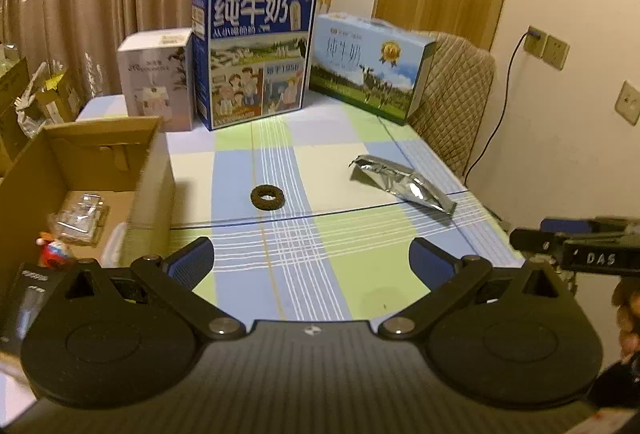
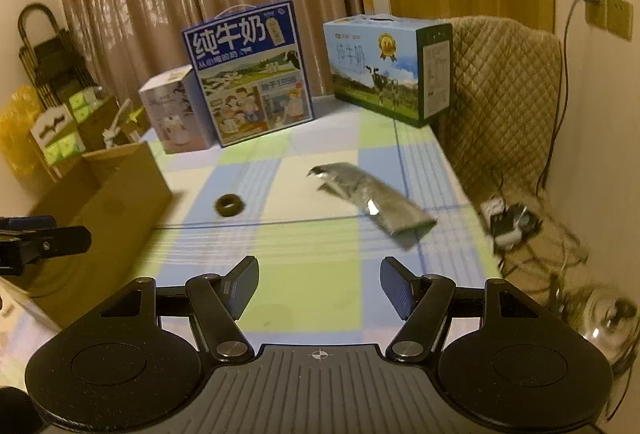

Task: Organize objects
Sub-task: 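Move both tools back toward the brown ring and silver foil bag, then grasp the brown ring with the left tool while the right tool grasps the silver foil bag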

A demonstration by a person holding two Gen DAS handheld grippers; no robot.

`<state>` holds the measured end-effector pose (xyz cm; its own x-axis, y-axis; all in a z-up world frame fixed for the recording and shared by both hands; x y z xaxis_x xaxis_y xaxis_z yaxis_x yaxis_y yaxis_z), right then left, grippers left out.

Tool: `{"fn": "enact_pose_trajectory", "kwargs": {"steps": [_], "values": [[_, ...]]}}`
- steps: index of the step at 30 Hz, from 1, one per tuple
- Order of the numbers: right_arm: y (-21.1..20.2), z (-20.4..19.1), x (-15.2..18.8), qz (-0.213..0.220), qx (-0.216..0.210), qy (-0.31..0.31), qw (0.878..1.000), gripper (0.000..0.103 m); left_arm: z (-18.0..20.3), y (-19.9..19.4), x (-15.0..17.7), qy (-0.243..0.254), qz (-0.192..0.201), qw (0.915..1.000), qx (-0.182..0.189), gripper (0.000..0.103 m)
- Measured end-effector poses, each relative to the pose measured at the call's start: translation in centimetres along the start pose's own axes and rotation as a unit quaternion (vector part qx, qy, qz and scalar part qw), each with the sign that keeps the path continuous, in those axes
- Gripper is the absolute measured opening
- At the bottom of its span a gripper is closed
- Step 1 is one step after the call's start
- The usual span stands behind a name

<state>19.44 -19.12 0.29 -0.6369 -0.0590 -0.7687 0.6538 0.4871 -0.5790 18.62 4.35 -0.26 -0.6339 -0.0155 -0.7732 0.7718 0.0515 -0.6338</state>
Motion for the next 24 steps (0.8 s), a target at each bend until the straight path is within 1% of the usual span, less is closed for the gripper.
{"fn": "enact_pose_trajectory", "kwargs": {"steps": [5, 11, 13, 16, 21, 24], "values": [[3.5, 2.1, -1.0, -0.004, 0.019, -0.044, 0.999, 0.065, 0.9, 4.7, 0.1, -0.005, -0.011, 0.9999, -0.006, 0.102], [7.8, 4.6, -1.1, -0.012, 0.042, -0.08, 0.996, 0.065, 1.5, 10.3, 0.0, -0.012, -0.011, 0.9997, -0.016, 0.102], [9.2, 5.4, -1.2, -0.019, 0.043, -0.082, 0.995, 0.065, 1.7, 12.2, 0.1, -0.01, -0.014, 0.9996, -0.022, 0.102], [11.2, 6.4, -1.8, -0.024, 0.044, -0.102, 0.993, 0.065, 2.1, 14.5, 0.2, -0.006, -0.017, 0.9995, -0.027, 0.102], [14.7, 7.7, -2.4, -0.041, 0.04, -0.141, 0.988, 0.065, 2.8, 17.7, -0.4, 0.003, -0.016, 0.9996, -0.023, 0.102], [16.9, 8.1, -2.7, -0.058, 0.03, -0.159, 0.985, 0.065, 2.9, 19.3, -0.8, 0.001, -0.021, 0.9996, -0.021, 0.102]]}}
Point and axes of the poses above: each gripper's, at about its wrist camera, not at the fingertips, and y roughly the way its jaws point, z to its right, x to its underside, the point moved 8 cm from there along y, roughly the way its jaws point, and after that the axes turned 11 degrees about -x, right-handed, at the moved point
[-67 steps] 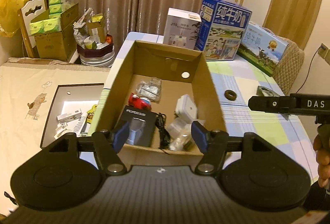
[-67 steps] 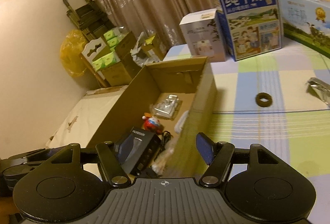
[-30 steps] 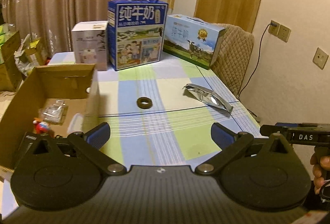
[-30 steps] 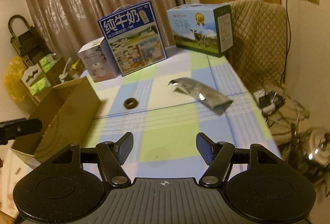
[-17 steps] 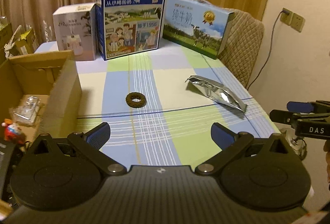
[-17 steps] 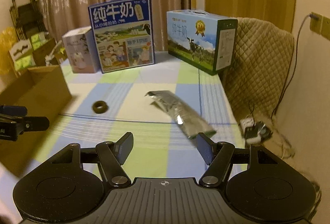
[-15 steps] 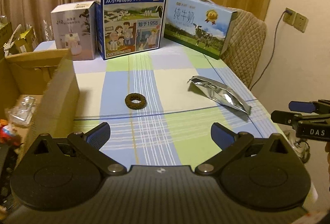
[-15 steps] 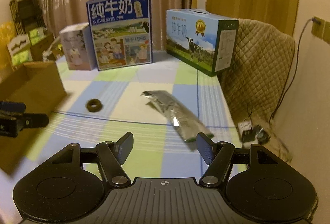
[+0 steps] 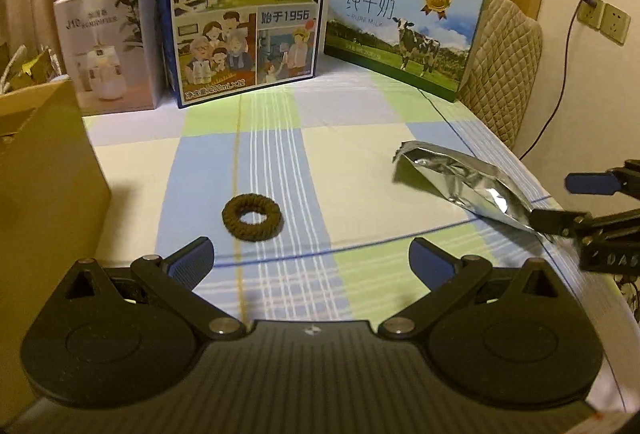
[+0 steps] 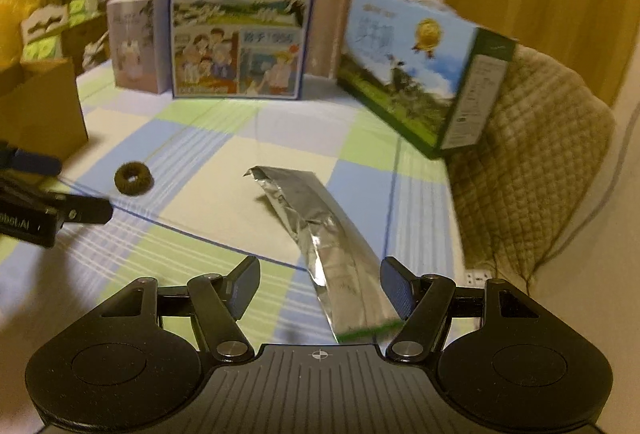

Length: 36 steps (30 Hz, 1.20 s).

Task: Organize objects
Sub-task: 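Grasp the brown ring with the left tool while the right tool grasps the silver foil bag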

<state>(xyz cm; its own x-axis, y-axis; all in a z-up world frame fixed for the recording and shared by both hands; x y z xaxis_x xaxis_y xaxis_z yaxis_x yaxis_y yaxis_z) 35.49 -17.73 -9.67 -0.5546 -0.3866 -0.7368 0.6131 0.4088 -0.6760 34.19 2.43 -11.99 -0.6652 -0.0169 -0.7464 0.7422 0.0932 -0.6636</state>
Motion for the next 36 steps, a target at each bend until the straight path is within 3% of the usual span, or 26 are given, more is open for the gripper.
{"fn": "enact_pose_trajectory", "kwargs": {"steps": [7, 12, 16, 21, 26, 28, 36], "values": [[5.2, 0.7, 0.3, -0.042, 0.017, -0.088, 0.995, 0.064, -0.3, 2.6, -1.2, -0.003, 0.0, 1.0, 0.005, 0.102], [7.7, 1.8, 0.9, -0.06, 0.021, -0.086, 0.994, 0.062, -1.2, 4.2, -0.9, -0.004, -0.014, 0.9999, 0.004, 0.102], [8.4, 2.4, 0.6, -0.066, 0.041, -0.085, 0.993, 0.046, -2.1, 4.9, -0.5, -0.012, -0.023, 0.9996, 0.009, 0.102], [8.1, 1.7, -0.1, -0.079, 0.037, -0.072, 0.994, 0.04, -2.7, 5.6, 0.0, -0.014, -0.031, 0.9994, 0.003, 0.102], [6.9, 1.0, -1.2, -0.064, -0.04, 0.045, 0.996, 0.037, -3.1, 6.1, -0.3, -0.018, -0.028, 0.9995, 0.004, 0.101], [6.7, 0.7, -1.6, -0.059, -0.059, 0.078, 0.994, 0.036, -3.3, 6.4, -0.5, -0.021, -0.023, 0.9995, 0.006, 0.097], [7.1, -0.6, -2.2, -0.058, -0.048, 0.063, 0.995, 0.036, -2.8, 8.3, -0.4, 0.0, -0.021, 0.9997, 0.014, 0.073]]}}
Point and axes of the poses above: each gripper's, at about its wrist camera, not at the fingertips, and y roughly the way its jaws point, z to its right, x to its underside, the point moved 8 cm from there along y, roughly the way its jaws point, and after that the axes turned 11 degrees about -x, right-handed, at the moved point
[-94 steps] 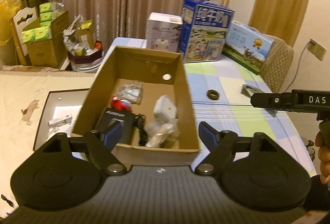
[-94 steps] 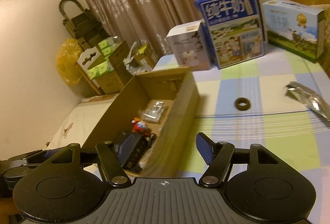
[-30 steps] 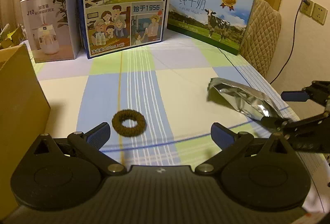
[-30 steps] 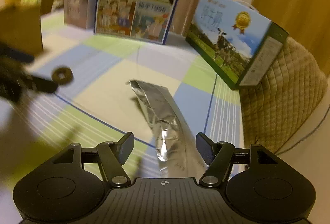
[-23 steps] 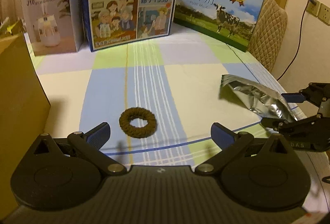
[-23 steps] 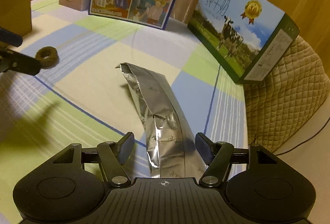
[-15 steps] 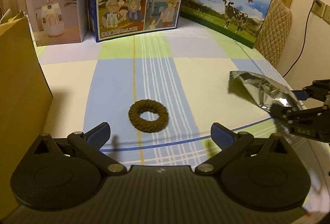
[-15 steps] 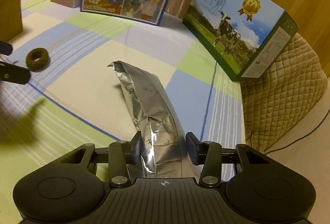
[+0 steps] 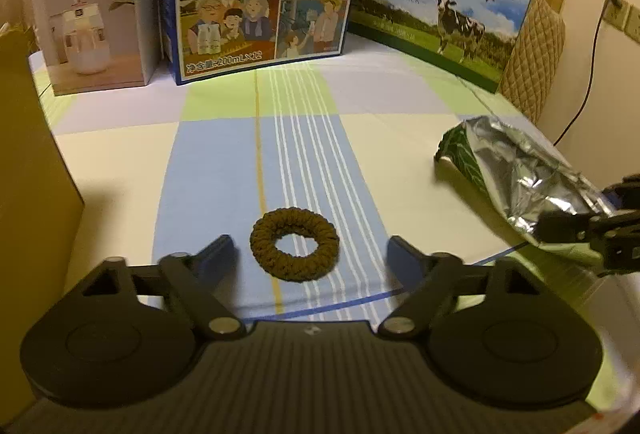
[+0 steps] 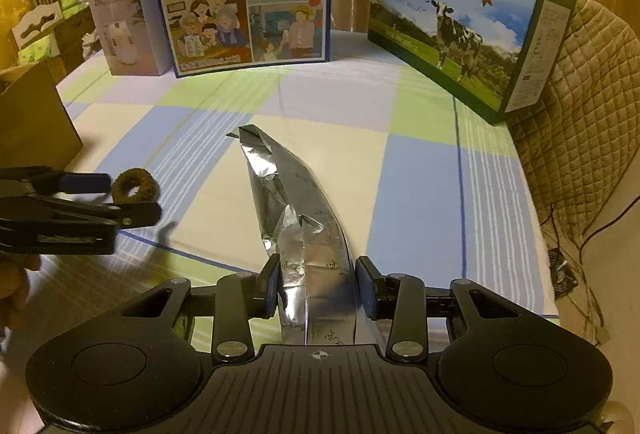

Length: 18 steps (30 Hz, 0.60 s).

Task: Organize objects
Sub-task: 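Grasp the brown ring with the left tool while the right tool grasps the silver foil bag, then carry the brown ring and foil bag with both tools over the cardboard box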

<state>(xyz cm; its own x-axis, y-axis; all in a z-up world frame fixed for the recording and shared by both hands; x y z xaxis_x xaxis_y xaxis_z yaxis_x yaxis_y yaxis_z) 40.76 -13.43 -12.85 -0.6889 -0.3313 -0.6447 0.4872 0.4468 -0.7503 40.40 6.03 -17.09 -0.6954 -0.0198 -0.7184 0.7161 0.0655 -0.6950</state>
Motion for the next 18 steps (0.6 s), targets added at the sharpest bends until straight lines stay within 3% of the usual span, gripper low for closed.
{"fn": "enact_pose_trajectory", "kwargs": {"steps": [3, 4, 10, 18], "values": [[0.1, -0.1, 0.2, 0.001, 0.0, -0.005, 1.0, 0.036, 0.2, 0.2, -0.2, 0.02, 0.014, 0.9996, -0.013, 0.054], [0.1, -0.2, 0.2, 0.001, 0.001, -0.007, 1.0, 0.036, 0.1, 0.2, -0.3, 0.023, 0.016, 0.9994, -0.021, 0.042], [-0.3, -0.7, 0.3, 0.001, -0.008, 0.008, 1.0, 0.035, 0.0, -0.5, 0.2, 0.023, -0.001, 0.9993, -0.03, 0.019], [-2.5, -2.9, 2.1, -0.013, -0.066, 0.086, 0.994, 0.034, 1.5, -3.9, 2.2, 0.019, -0.032, 0.9993, 0.006, 0.015]]}}
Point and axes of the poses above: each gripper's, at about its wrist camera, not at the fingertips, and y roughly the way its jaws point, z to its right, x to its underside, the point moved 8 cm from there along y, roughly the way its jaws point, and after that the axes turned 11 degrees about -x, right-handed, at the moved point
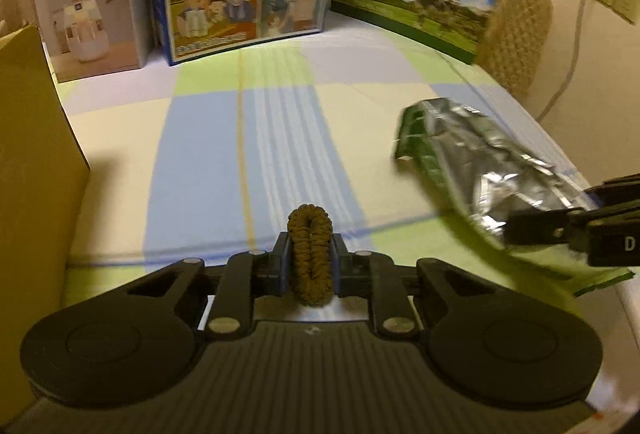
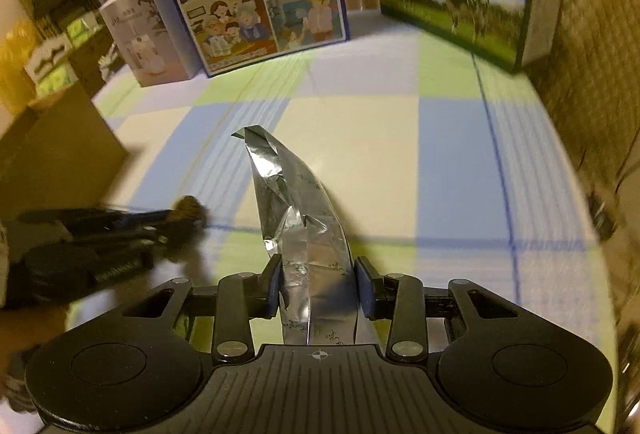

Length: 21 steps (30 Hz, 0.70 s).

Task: Organize objects
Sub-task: 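Carry the brown ring and foil bag with both tools over the cardboard box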

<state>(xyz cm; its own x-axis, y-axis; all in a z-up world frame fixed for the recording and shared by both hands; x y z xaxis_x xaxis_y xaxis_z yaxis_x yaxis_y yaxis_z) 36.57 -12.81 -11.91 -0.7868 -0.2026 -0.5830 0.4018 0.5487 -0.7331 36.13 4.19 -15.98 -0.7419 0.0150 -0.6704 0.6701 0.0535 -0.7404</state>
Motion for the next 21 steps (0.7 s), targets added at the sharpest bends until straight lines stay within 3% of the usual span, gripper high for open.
{"fn": "enact_pose_trajectory", "kwargs": {"steps": [8, 11, 15, 21], "values": [[-3.9, -2.0, 2.3, 0.011, 0.006, 0.019, 1.0, 0.034, 2.0, -5.7, 2.3, -0.003, 0.006, 0.9995, 0.03, 0.015], [-4.6, -2.6, 4.3, -0.006, 0.019, 0.024, 1.0, 0.034, 2.4, -7.3, 3.3, 0.004, 0.006, 0.9994, 0.034, 0.015], [-4.6, -2.6, 6.6, -0.03, -0.013, 0.062, 0.998, 0.035, 2.2, -8.9, 4.5, 0.015, 0.011, 0.9992, 0.037, 0.015], [-3.5, -4.4, 6.4, -0.055, -0.009, -0.016, 0.998, 0.043, 1.5, -9.7, 4.3, 0.001, 0.017, 0.999, 0.042, 0.015]]}}
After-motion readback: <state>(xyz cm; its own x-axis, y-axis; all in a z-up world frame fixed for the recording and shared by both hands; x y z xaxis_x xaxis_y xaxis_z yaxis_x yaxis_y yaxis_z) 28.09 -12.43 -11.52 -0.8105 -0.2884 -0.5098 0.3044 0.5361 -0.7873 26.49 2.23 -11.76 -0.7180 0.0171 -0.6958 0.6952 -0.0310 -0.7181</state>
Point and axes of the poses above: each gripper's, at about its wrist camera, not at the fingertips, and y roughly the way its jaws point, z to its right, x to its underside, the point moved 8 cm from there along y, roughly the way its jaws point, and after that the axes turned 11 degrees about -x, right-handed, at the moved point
